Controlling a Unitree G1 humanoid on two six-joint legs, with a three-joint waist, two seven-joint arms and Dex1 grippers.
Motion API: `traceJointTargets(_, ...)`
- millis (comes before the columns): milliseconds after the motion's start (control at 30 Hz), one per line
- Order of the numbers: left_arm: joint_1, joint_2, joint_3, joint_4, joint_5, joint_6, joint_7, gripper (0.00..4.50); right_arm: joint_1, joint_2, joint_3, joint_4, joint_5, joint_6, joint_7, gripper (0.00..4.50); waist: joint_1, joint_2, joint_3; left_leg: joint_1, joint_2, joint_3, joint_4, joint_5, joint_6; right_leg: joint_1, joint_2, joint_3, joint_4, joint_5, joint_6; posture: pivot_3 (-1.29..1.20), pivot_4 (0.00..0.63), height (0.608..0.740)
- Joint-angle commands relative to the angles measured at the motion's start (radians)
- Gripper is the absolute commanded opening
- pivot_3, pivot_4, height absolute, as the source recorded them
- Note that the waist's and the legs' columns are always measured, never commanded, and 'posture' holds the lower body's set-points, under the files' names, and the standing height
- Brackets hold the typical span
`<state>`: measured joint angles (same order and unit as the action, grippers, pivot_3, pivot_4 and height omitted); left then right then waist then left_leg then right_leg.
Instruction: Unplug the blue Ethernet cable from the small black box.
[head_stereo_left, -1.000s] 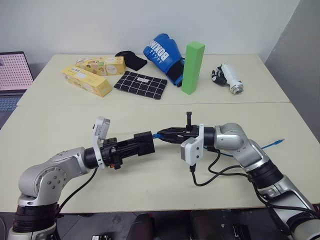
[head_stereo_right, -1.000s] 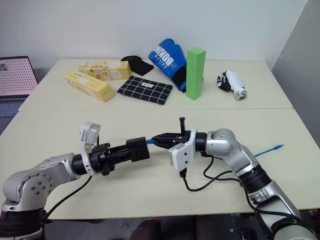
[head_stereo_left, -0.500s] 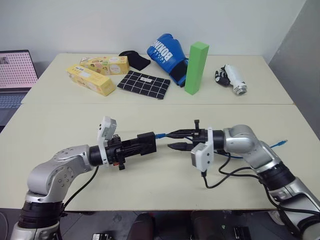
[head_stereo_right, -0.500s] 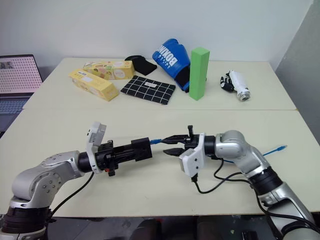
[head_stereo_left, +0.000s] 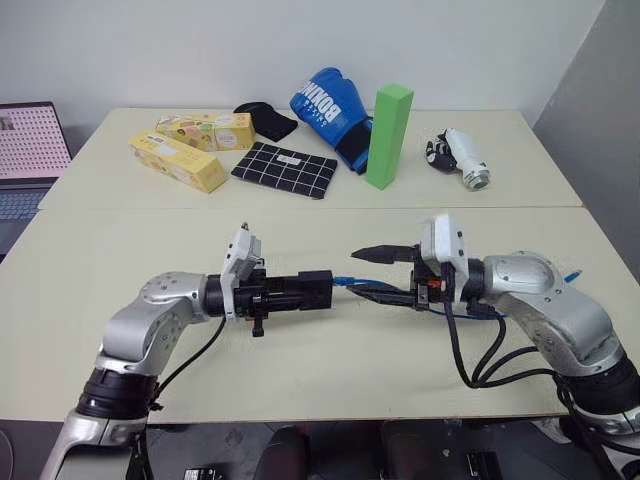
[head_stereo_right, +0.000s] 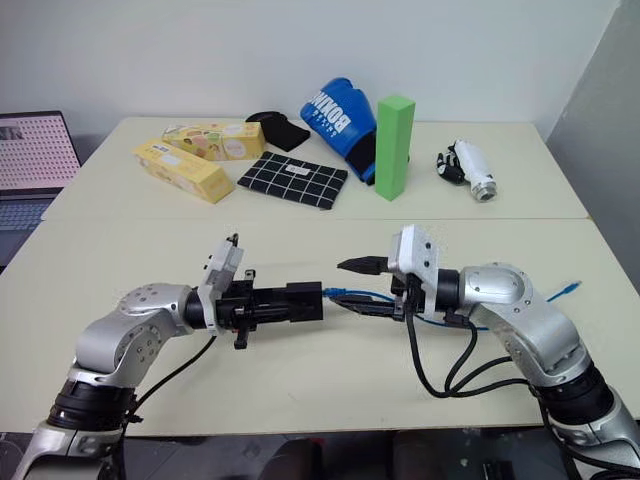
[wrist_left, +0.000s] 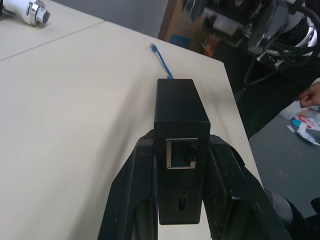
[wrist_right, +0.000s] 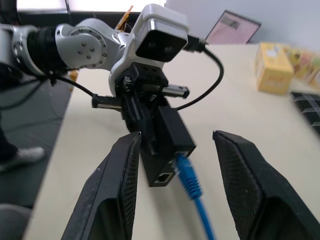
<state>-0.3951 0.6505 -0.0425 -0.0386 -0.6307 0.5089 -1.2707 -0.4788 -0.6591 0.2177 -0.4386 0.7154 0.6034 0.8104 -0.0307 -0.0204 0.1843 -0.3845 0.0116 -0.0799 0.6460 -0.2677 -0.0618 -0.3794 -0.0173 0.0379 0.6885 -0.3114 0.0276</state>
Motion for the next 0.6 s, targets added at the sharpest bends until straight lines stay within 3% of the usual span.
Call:
traceJointTargets(33, -0.029, -0.009, -0.003, 0.013, -0.008, -0.010, -0.049, 0.78, -0.010, 0.031, -0.033, -0.028, 0.068, 0.108, -0.040, 2.42, -0.001, 0.000, 0.000, 0.000, 0.000, 0.000, 0.000, 0.000, 0.000, 0.000, 0.000, 0.000, 0.000, 0.000, 0.000, 0.00, 0.150, 0.740)
traceJointTargets(600, 0.002, 0.000, 0.001, 0.002, 0.018, -0.041, -0.096, 0.78, -0.048, 0.111, -0.011, 0.060, 0.042, 0.250, -0.006, 2.42, -0.002, 0.000, 0.000, -0.001, 0.000, 0.000, 0.000, 0.000, 0.000, -0.001, 0.000, 0.000, 0.000, 0.000, 0.000, 0.00, 0.150, 0.740)
